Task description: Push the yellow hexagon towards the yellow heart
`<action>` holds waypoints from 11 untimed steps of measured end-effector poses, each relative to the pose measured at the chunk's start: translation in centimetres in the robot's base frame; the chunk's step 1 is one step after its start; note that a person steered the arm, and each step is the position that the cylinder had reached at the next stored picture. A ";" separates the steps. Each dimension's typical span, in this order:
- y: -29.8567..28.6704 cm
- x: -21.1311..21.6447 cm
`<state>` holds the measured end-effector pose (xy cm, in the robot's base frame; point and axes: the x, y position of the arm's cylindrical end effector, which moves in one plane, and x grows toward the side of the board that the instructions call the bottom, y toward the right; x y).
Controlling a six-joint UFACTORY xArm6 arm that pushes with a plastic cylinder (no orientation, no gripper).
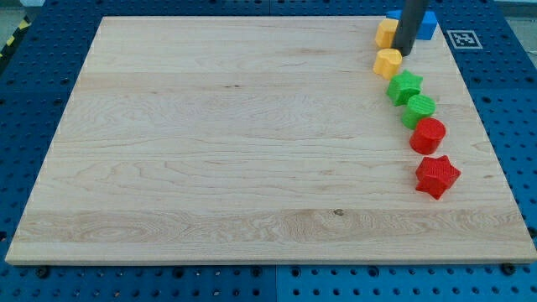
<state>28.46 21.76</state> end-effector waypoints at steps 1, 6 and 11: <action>1.9 0.0; 6.6 -6.6; 9.1 -9.3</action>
<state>19.14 30.88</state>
